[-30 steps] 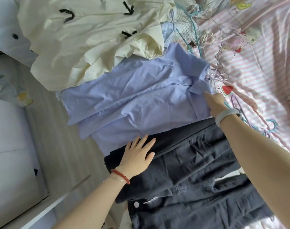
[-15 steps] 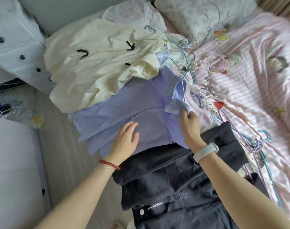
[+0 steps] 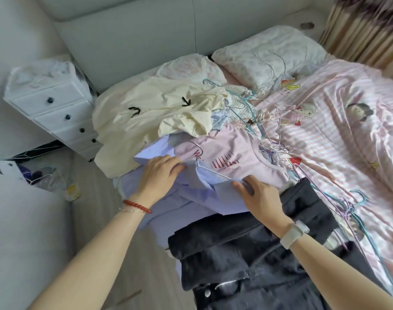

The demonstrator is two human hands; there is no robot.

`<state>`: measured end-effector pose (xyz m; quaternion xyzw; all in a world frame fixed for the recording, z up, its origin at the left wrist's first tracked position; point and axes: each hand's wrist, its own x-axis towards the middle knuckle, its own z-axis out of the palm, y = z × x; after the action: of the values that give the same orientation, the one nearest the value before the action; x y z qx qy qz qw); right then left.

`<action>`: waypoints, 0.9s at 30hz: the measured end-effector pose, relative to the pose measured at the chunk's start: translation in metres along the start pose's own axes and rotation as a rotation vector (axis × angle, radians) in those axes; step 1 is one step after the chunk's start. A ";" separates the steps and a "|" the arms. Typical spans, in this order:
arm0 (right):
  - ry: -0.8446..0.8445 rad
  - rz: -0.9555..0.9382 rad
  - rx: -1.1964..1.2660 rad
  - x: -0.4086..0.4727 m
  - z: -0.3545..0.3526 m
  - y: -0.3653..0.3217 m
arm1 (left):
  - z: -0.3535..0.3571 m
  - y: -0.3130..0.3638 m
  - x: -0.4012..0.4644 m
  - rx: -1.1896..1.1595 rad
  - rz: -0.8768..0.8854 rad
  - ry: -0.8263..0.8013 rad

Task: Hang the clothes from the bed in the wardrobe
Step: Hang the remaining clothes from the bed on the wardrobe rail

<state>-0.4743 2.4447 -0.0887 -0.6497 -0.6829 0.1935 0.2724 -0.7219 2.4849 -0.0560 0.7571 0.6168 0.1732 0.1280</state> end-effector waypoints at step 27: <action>-0.629 -1.047 0.152 -0.213 0.114 -0.218 | -0.056 0.027 -0.493 -0.532 -1.100 0.647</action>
<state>-0.7141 2.2260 -0.0682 -0.1183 -0.9432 0.2647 0.1622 -0.8094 1.9958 -0.0451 0.1873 0.8549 0.4457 0.1883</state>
